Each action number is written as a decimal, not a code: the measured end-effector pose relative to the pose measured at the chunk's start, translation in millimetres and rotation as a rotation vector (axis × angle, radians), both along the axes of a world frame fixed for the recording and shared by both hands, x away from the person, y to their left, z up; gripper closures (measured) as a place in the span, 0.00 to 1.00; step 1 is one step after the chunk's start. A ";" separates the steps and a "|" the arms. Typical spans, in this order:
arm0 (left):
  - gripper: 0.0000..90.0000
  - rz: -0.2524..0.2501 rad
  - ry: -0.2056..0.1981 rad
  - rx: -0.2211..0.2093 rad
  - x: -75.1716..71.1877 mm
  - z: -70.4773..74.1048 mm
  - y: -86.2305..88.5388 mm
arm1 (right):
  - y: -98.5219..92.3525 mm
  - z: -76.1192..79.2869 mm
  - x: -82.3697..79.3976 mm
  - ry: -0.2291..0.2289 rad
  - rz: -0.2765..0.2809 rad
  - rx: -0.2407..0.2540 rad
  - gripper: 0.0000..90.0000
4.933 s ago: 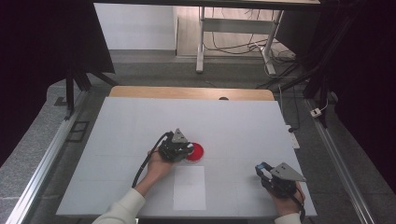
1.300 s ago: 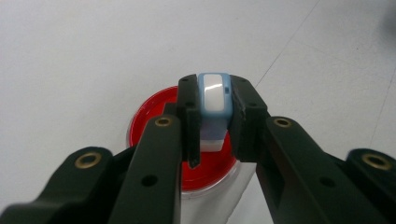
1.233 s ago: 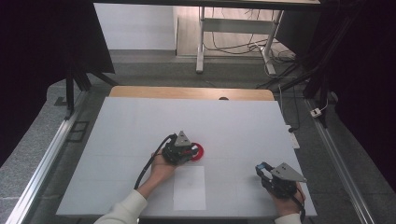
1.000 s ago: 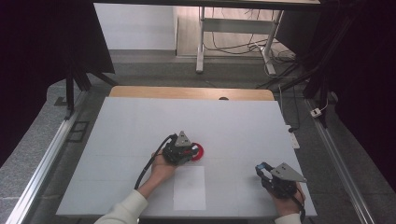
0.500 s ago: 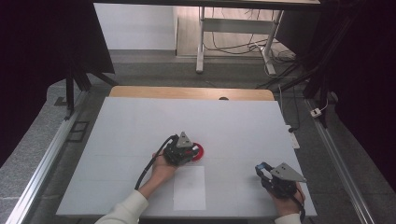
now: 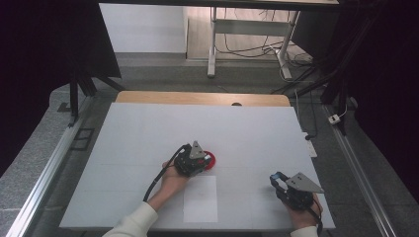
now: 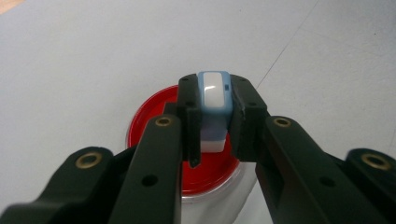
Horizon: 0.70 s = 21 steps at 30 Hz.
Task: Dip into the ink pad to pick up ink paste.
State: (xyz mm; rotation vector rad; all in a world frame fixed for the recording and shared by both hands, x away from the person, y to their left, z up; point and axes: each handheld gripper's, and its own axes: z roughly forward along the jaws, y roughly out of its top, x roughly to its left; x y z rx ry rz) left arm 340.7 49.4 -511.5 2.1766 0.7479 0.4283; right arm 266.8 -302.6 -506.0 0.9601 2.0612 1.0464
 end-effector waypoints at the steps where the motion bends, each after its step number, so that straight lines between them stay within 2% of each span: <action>1: 0.85 0.002 0.003 -0.006 0.2 -0.2 0.2 | 0.1 0.2 -0.2 0.000 0.000 0.000 0.72; 10: 0.85 -0.005 0.028 -0.033 3.5 -1.3 4.6 | -0.4 0.1 0.0 0.000 -0.001 0.002 0.72; 21: 0.85 -0.010 0.035 -0.040 4.2 -1.9 5.9 | 0.2 0.2 -0.2 0.000 -0.001 0.002 0.72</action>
